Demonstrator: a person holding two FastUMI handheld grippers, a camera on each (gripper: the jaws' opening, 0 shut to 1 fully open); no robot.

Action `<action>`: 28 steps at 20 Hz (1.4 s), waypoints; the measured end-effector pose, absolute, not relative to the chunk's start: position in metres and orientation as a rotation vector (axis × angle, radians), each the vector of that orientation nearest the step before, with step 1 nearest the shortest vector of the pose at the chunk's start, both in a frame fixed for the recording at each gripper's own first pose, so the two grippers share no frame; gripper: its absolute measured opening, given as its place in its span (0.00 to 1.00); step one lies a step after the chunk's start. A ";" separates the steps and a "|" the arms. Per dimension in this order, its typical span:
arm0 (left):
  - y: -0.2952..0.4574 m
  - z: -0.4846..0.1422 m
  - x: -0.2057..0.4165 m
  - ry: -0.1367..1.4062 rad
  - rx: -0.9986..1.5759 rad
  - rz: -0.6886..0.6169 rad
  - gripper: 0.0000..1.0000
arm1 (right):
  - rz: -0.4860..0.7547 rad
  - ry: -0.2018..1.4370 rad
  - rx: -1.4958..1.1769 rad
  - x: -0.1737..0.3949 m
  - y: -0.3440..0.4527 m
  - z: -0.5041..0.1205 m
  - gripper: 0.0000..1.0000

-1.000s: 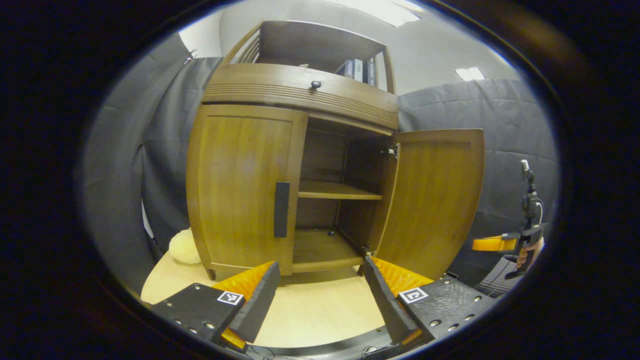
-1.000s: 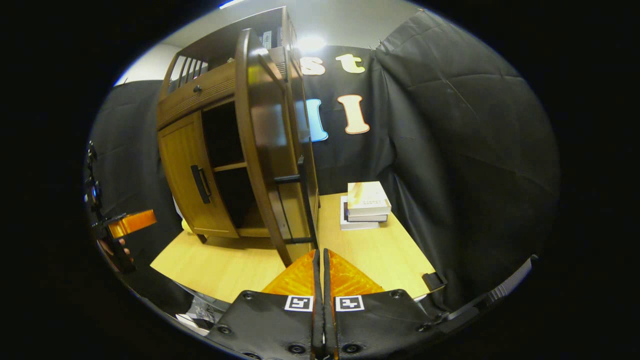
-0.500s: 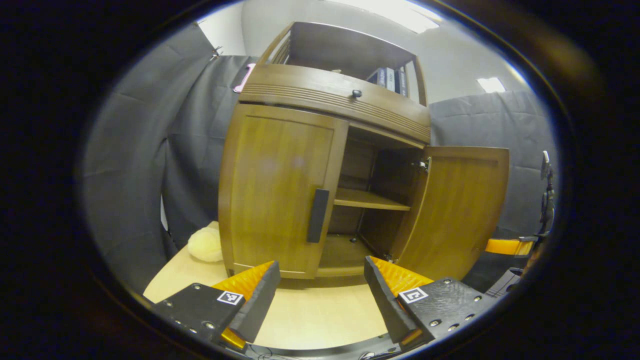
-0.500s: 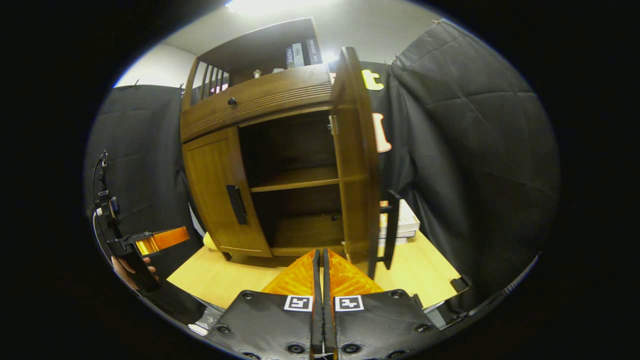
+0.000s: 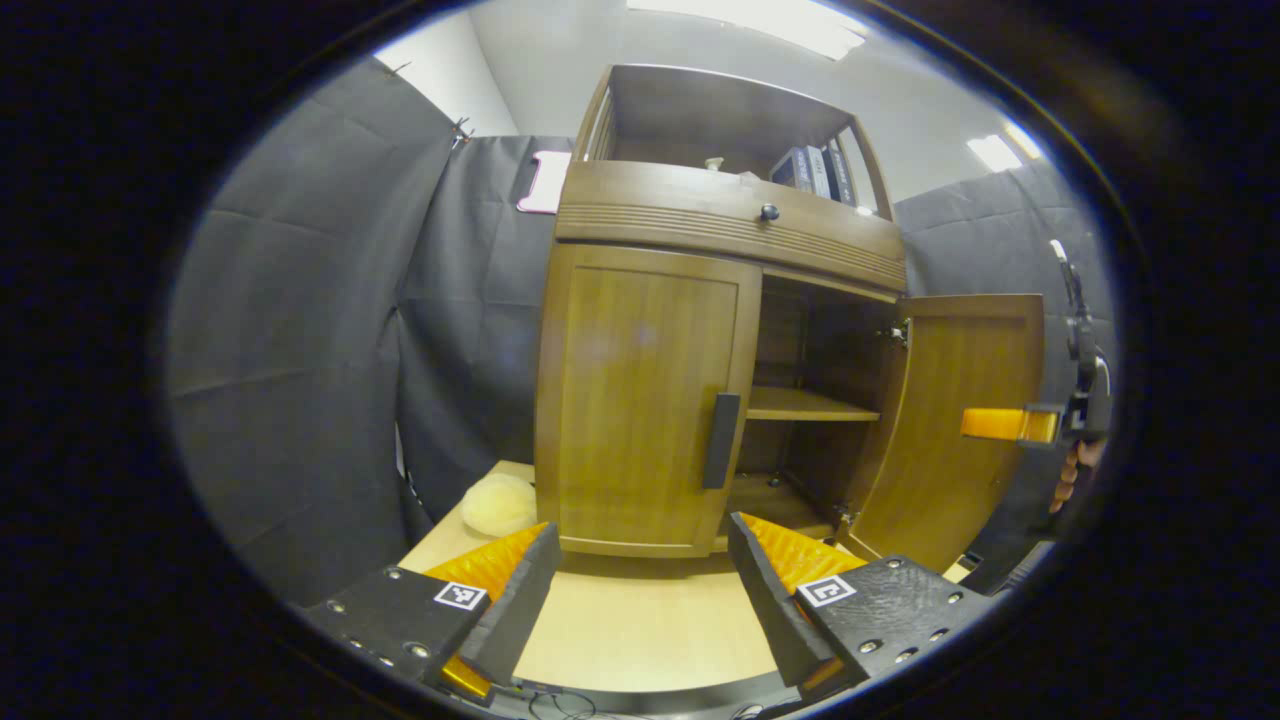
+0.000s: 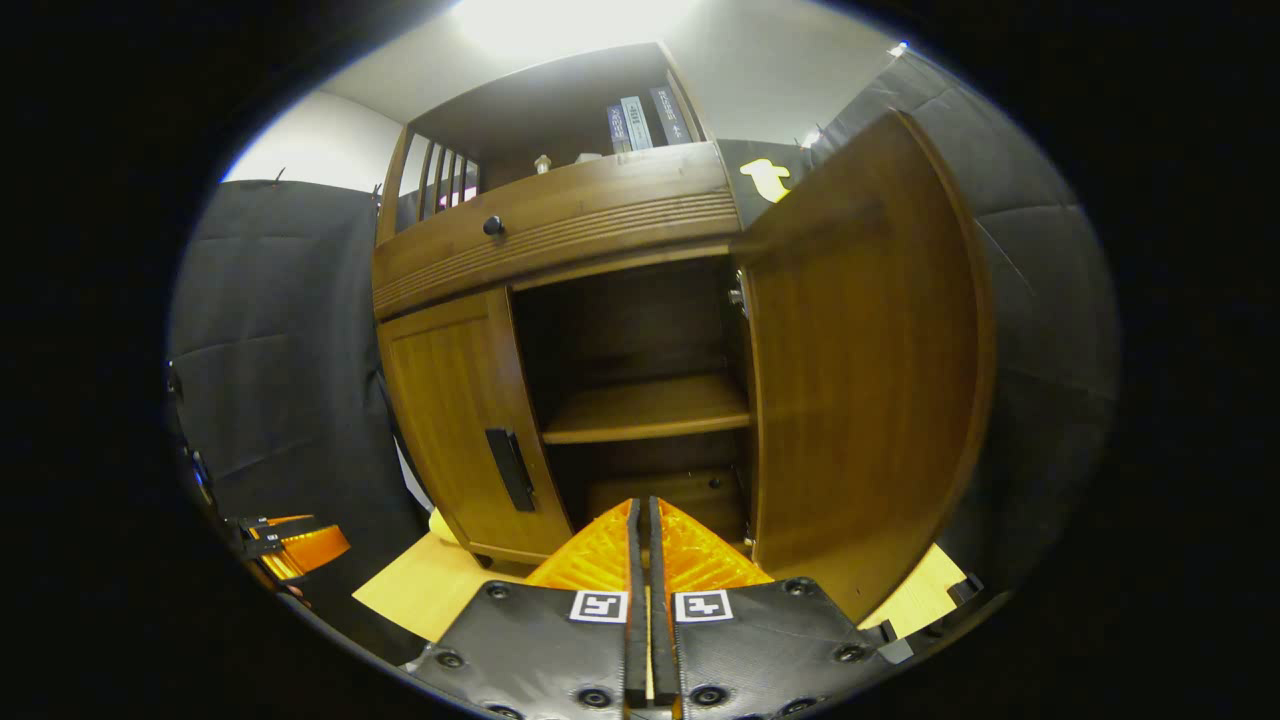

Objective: Open the right door of the double-door shoe cabinet with the right hand, and open the left door with the left hand.

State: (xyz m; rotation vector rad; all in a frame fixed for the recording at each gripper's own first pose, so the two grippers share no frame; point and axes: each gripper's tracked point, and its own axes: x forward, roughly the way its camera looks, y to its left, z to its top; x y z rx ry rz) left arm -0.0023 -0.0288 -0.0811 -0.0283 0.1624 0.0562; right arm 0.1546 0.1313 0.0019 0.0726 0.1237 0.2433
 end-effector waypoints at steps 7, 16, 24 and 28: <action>-0.048 -0.070 0.056 0.151 -0.045 0.034 0.99 | 0.295 0.073 -0.049 0.179 0.148 0.002 0.61; -0.077 -0.076 0.152 0.163 -0.012 -0.004 0.99 | 0.283 0.104 -0.047 0.215 0.159 -0.025 0.97; -0.107 -0.105 0.220 0.202 0.008 -0.045 0.99 | 0.276 0.103 -0.035 0.252 0.164 -0.033 0.97; -0.108 -0.119 0.238 0.228 0.003 -0.057 0.99 | 0.261 0.119 -0.036 0.265 0.163 -0.038 0.98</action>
